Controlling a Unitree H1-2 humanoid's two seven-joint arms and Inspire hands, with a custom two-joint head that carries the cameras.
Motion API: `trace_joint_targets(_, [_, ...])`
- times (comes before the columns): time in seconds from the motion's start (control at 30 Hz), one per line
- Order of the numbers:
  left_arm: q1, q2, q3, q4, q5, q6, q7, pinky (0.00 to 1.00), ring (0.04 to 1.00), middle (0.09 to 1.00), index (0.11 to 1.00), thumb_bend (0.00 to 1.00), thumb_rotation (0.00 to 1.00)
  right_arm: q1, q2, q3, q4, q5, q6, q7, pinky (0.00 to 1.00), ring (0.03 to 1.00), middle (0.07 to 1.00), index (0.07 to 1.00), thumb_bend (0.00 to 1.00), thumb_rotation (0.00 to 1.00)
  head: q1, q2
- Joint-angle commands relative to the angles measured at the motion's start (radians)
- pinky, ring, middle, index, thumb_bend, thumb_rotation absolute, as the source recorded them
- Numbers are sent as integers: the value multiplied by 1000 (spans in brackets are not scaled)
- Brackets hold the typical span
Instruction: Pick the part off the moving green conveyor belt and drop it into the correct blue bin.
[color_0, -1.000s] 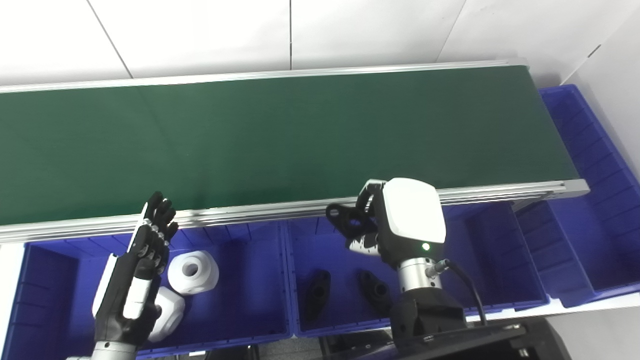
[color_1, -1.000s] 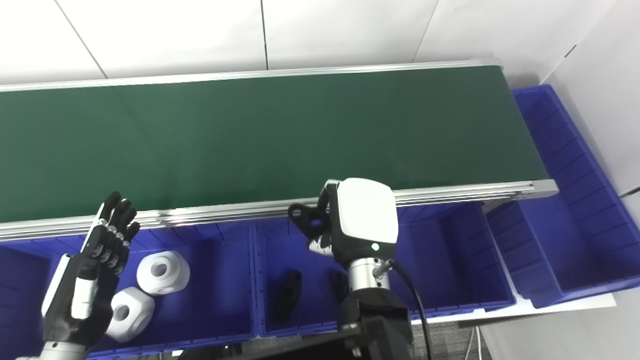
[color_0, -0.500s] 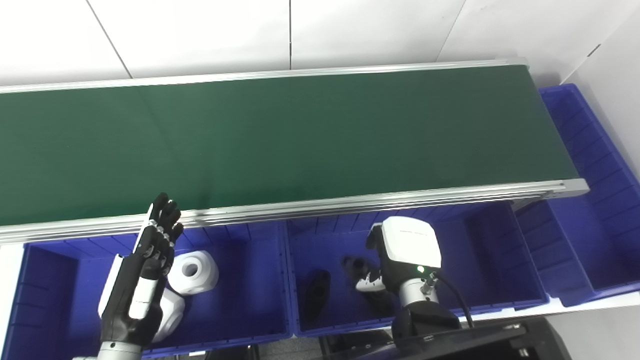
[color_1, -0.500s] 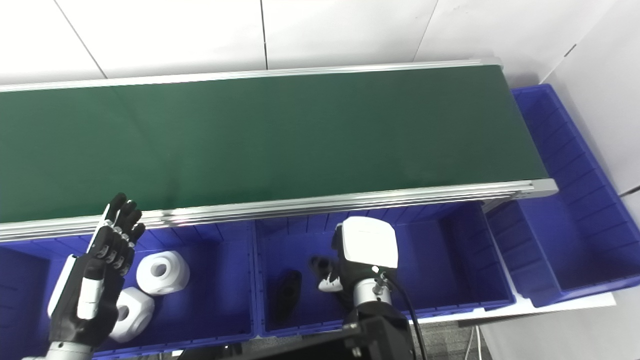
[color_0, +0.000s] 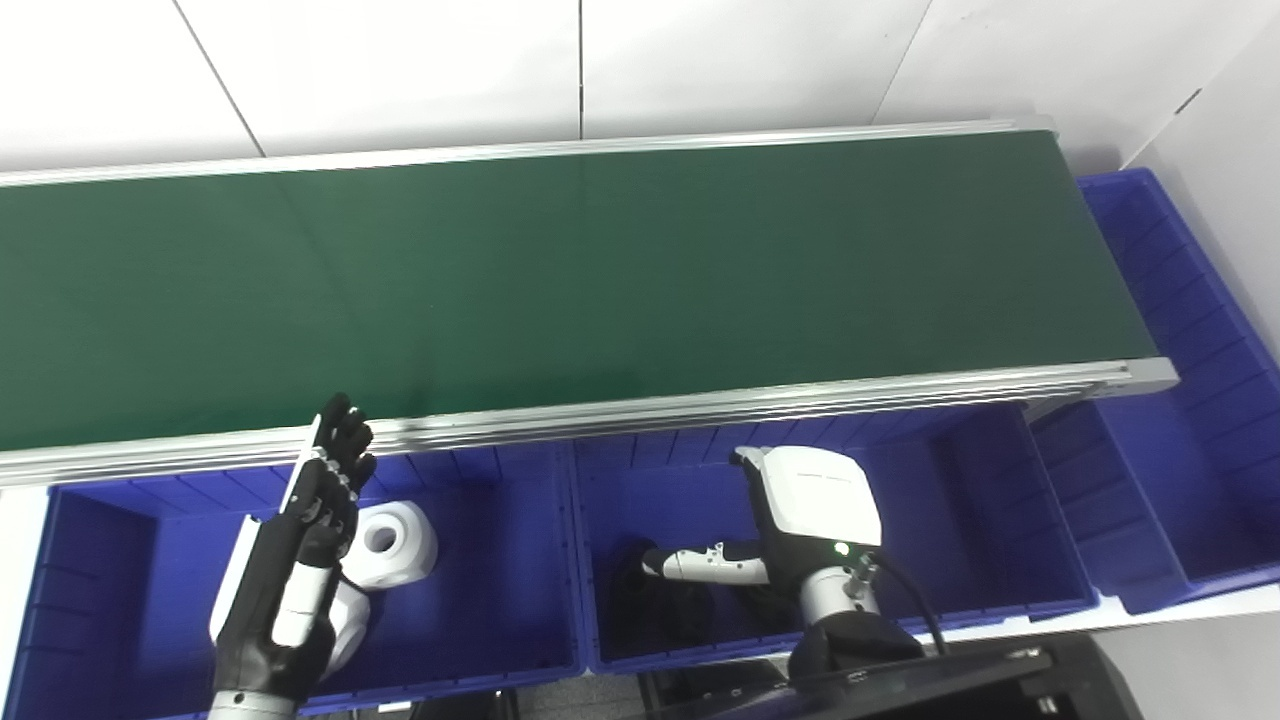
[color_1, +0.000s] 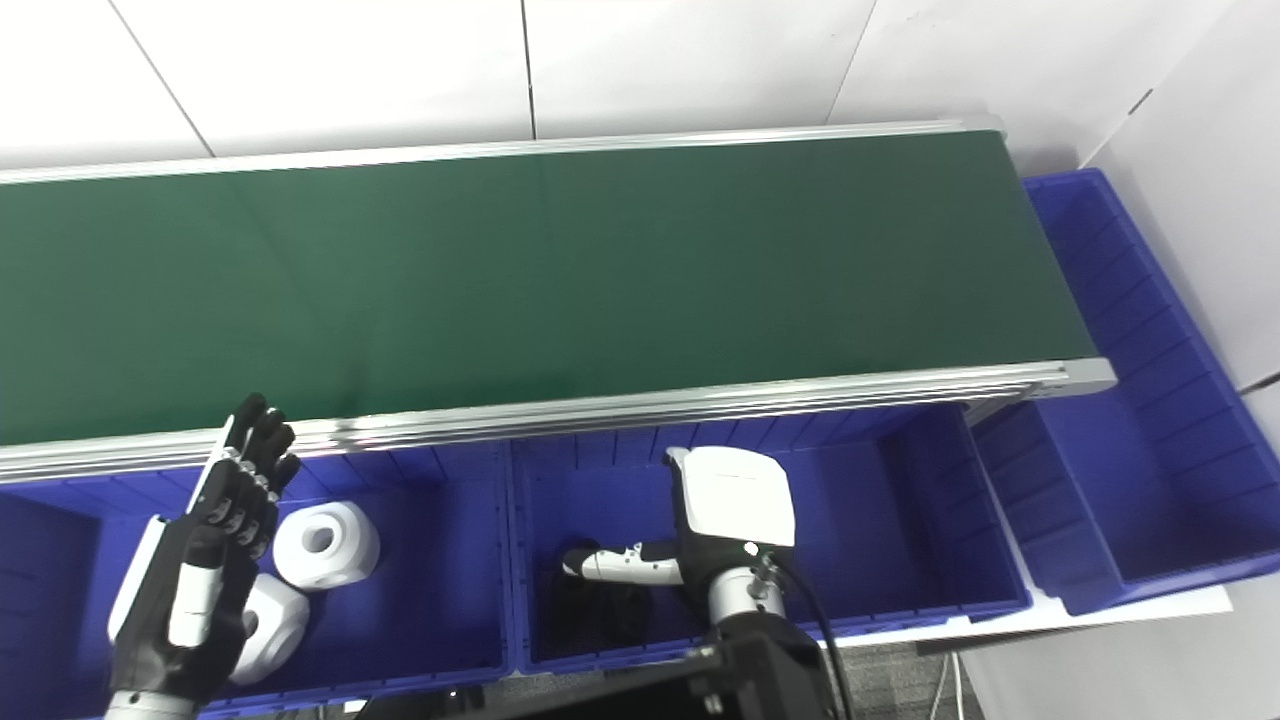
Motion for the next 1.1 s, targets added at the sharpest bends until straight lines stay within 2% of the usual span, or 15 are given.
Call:
trace_joint_targets(0.0, [16,10,-10,-24,-2,-24,-21,1000,1000,1000,1000,813,862,59,67,4,-115,273,-37,-72,576,683,758,787,873,925,41,-11])
trace_joint_targets(0.03, [19,8,-14,-18,-5,-31,-23,1000,1000,1000,1000,810,857,90,88,-8,-147,462,-54,-92,554,670,748,783,841,929,87,-28])
trace_joint_targets(0.1, [23,5,-21,-4,-3,-47,-24,1000,1000,1000,1000,797,842,140,119,-30,-172,723,-85,-126,623,716,753,767,761,924,124,-47])
trace_joint_targets(0.13, [25,4,-24,3,-2,-57,-25,1000,1000,1000,1000,792,838,181,146,-38,-166,863,-119,-151,637,719,753,757,774,909,136,-55])
trace_joint_targets(0.17, [28,2,-28,14,2,-69,-26,1000,1000,1000,1000,785,832,217,163,-41,-145,969,-163,-176,647,721,757,756,780,911,172,-76])
trace_joint_targets(0.2, [30,1,-31,23,9,-82,-26,1000,1000,1000,1000,776,824,249,173,-35,-121,1048,-212,-202,674,727,764,761,771,918,172,-76])
trace_joint_targets(0.23, [32,-1,-35,33,15,-95,-26,1000,1000,1000,1000,777,821,273,173,-28,-89,1099,-268,-227,688,729,766,764,766,926,201,-96])
trace_joint_targets(0.4, [35,-5,-51,101,85,-183,-13,1000,995,990,1000,810,815,282,95,-16,121,1149,-583,-351,715,750,785,784,756,992,263,-139])
trace_joint_targets(0.47, [38,-7,-57,119,115,-219,-6,1000,996,987,1000,833,819,262,73,-36,190,1156,-667,-384,708,753,806,793,797,999,281,-157])
trace_joint_targets(0.5, [40,-12,-60,128,124,-238,-1,1000,993,981,1000,828,811,254,66,-46,214,1159,-685,-396,721,774,830,807,818,1000,303,-175])
trace_joint_targets(0.63, [42,-28,-69,156,155,-297,12,987,983,968,1000,828,794,229,48,-65,272,1188,-691,-408,762,814,867,849,800,1000,336,-198])
trace_joint_targets(0.7, [42,-31,-72,164,164,-310,14,956,974,966,1000,838,786,214,34,-63,304,1203,-711,-414,770,819,865,860,771,1000,346,-207])
trace_joint_targets(0.8, [44,-35,-78,172,173,-323,16,935,972,969,1000,838,776,195,18,-58,350,1222,-749,-425,780,823,868,868,789,1000,358,-216])
trace_joint_targets(0.93, [49,-41,-84,181,185,-336,20,907,967,964,1000,847,779,189,10,-53,374,1220,-758,-445,789,825,867,870,838,1000,367,-229])
trace_joint_targets(1.07, [43,-49,-87,207,179,-355,18,885,961,963,1000,847,763,183,-1,-49,388,1229,-757,-453,807,834,874,877,809,1000,372,-249])
